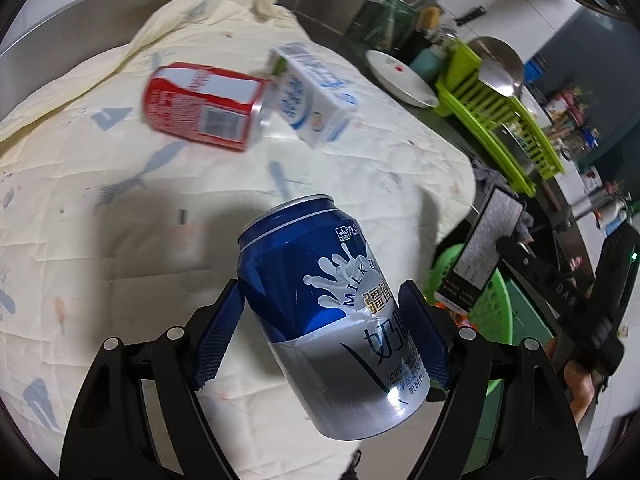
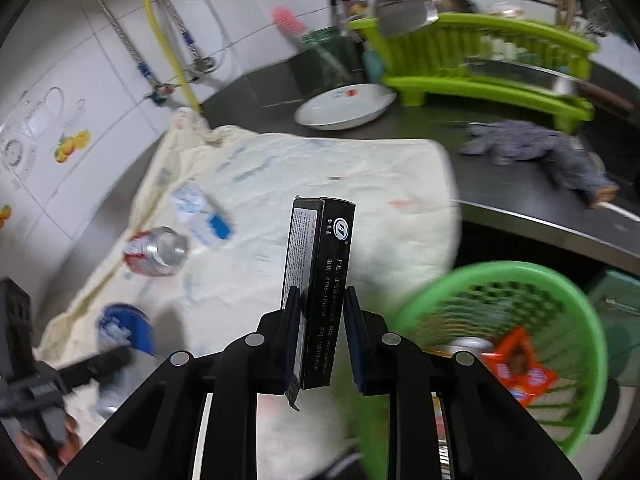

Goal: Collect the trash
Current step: 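Carry the milk can and black box over the green basket and release both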

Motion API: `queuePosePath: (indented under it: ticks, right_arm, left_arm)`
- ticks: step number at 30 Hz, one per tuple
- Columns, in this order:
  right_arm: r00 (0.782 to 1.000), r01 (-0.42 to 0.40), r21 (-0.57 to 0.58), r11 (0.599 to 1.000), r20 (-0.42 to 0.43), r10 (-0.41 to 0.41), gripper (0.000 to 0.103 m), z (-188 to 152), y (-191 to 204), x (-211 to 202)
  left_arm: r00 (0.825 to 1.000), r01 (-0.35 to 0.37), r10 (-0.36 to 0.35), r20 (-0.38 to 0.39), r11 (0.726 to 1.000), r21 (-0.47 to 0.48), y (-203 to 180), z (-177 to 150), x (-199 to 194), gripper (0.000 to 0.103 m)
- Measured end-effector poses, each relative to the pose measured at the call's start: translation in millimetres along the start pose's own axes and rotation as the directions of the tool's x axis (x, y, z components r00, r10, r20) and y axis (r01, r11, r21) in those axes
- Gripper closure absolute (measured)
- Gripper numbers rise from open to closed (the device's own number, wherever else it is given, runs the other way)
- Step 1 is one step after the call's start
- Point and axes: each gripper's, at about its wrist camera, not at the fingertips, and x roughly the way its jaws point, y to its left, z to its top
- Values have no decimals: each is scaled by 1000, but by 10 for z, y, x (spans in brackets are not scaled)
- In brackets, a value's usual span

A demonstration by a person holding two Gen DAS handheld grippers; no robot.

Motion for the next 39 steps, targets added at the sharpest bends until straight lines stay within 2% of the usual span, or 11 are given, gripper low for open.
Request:
queuePosePath:
  ticks: [4, 11, 16, 24, 28, 39]
  right_arm:
    - [995, 104, 1, 995, -4, -104, 82, -155, -429, -179]
    - [978, 209, 27, 978, -29, -208, 81, -431, -1046, -348]
    - [973, 231, 54, 971, -27, -230, 80, -558, -1305, -435]
    - [977, 214, 99, 972, 1, -215, 79, -673, -1458, -650]
    - [977, 211, 99, 973, 21, -214, 69, -756, -1494, -803]
    - [975, 211, 132, 969, 47, -219, 62, -912, -1738, -1098]
  left_arm:
    - [999, 34, -33, -12, 999, 41, -260, -75, 44, 26]
    - [996, 76, -71, -48, 991, 114, -762, -219, 189, 26]
    - [993, 99, -87, -79, 982, 160, -1094, -329, 306, 26]
    - [988, 129, -105, -115, 965, 229, -1540, -471, 487, 26]
    - [984, 146, -111, -143, 952, 268, -1793, -562, 631, 26]
    - [969, 167, -89, -231, 924, 343, -2340, -811, 1138, 25]
